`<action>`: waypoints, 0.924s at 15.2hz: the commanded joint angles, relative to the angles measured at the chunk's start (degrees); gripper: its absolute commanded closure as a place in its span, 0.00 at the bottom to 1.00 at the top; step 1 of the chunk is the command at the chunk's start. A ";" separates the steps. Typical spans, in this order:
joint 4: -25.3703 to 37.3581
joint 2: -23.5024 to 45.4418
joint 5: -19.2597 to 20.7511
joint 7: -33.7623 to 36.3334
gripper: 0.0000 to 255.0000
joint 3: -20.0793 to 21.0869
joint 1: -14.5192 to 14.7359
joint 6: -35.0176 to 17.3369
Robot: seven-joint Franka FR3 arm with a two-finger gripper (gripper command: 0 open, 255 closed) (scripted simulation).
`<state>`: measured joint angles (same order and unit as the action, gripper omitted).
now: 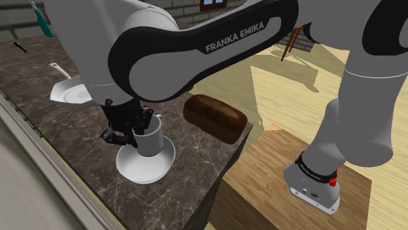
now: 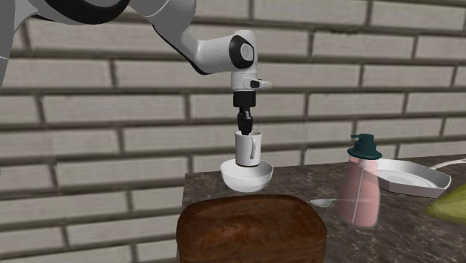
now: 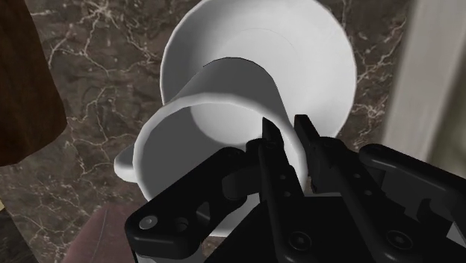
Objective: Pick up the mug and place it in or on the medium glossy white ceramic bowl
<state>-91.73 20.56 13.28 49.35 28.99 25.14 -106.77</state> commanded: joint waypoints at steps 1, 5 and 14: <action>-0.93 0.51 0.34 0.43 1.00 -0.08 0.16 -1.39; -1.72 0.81 0.54 0.61 1.00 -0.17 0.16 -2.43; -1.69 0.82 0.55 0.61 0.00 -0.17 0.17 -2.42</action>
<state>-93.42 21.38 13.83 49.96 28.82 25.31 -109.19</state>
